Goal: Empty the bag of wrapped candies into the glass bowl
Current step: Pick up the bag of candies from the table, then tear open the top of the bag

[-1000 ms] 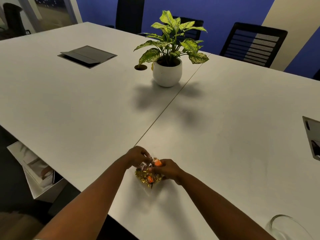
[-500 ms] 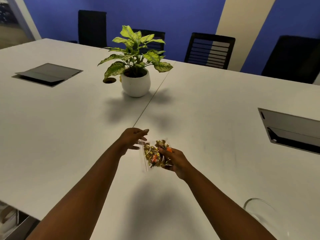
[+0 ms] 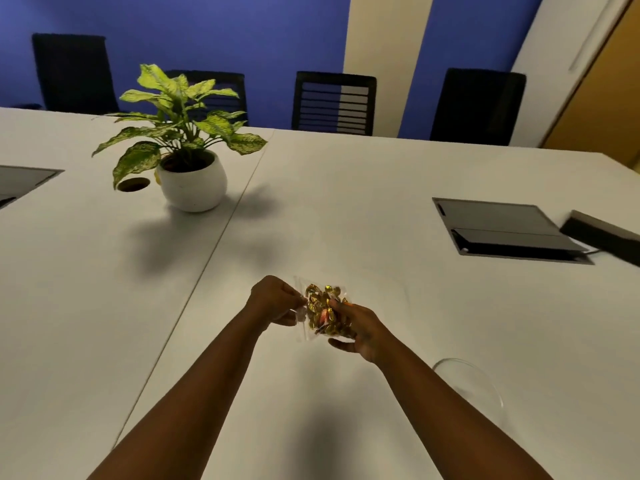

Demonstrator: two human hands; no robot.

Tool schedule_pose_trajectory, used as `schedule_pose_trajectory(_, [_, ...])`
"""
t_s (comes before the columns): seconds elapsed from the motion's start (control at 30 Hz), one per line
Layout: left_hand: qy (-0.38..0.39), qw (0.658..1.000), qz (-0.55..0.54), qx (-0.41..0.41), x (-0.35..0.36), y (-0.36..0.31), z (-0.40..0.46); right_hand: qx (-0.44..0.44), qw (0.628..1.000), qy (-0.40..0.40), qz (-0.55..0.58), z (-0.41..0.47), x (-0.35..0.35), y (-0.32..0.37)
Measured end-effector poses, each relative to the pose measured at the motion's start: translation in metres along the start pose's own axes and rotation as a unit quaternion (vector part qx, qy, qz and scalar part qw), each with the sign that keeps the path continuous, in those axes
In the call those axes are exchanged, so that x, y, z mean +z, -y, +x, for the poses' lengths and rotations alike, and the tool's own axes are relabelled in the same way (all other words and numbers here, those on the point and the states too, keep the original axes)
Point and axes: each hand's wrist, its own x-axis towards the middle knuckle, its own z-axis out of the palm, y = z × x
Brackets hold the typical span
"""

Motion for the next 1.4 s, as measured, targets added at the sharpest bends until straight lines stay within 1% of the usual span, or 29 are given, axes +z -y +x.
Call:
schedule_pose_trajectory(0.1, [-0.027,0.998,0.052,0.039,0.015,-0.01,0.0,0.02,0.999,-0.015,-0.026,-0.006,-0.012,0.0])
schedule_pose_trajectory(0.23, [-0.001,0.998,0.046,0.048,0.029,-0.02,0.0,0.032,0.994,-0.031,-0.096,-0.014,-0.022,0.005])
schedule_pose_trajectory(0.3, [0.01,0.998,0.038,0.041,0.036,-0.021,0.001,0.007,0.988,-0.07,-0.138,-0.016,-0.025,0.007])
schedule_pose_trajectory(0.4, [0.001,0.999,0.039,0.027,0.045,-0.016,0.003,-0.077,0.967,-0.146,-0.192,-0.018,-0.026,0.011])
schedule_pose_trajectory(0.43, [-0.004,0.999,0.039,0.022,0.047,-0.013,0.003,-0.103,0.961,-0.151,-0.206,-0.019,-0.025,0.012])
schedule_pose_trajectory(0.5, [-0.007,0.999,0.033,0.016,0.051,-0.008,0.003,-0.123,0.958,-0.121,-0.23,-0.024,-0.022,0.015])
schedule_pose_trajectory(0.57, [-0.006,1.0,0.015,0.008,0.054,-0.003,0.001,-0.126,0.954,-0.084,-0.259,-0.028,-0.016,0.016])
schedule_pose_trajectory(0.6, [-0.006,1.0,0.004,0.004,0.055,-0.002,0.0,-0.135,0.944,-0.083,-0.289,-0.028,-0.012,0.014])
schedule_pose_trajectory(0.67, [-0.01,1.0,-0.028,-0.005,0.059,0.0,-0.002,-0.167,0.911,-0.114,-0.358,-0.027,-0.007,0.01])
schedule_pose_trajectory(0.73, [-0.014,0.998,-0.06,-0.02,0.064,0.0,-0.003,-0.19,0.888,-0.144,-0.393,-0.026,-0.003,0.007])
schedule_pose_trajectory(0.87, [-0.03,0.992,-0.117,-0.04,0.073,0.002,-0.005,-0.189,0.874,-0.152,-0.42,-0.023,-0.002,0.007])
schedule_pose_trajectory(0.97, [-0.011,0.984,-0.168,-0.059,0.074,0.001,-0.008,-0.18,0.864,-0.168,-0.439,-0.021,-0.003,0.008])
schedule_pose_trajectory(1.03, [0.002,0.982,-0.178,-0.063,0.074,0.0,-0.01,-0.187,0.863,-0.174,-0.437,-0.021,-0.005,0.009])
schedule_pose_trajectory(1.13, [0.012,0.984,-0.173,-0.051,0.073,-0.002,-0.011,-0.188,0.872,-0.187,-0.412,-0.02,-0.008,0.011])
schedule_pose_trajectory(1.27, [0.02,0.986,-0.161,-0.04,0.074,-0.001,-0.009,-0.176,0.895,-0.199,-0.359,-0.016,-0.011,0.015])
schedule_pose_trajectory(1.4, [0.018,0.986,-0.166,-0.03,0.076,0.001,-0.005,-0.163,0.919,-0.183,-0.308,-0.014,-0.015,0.019])
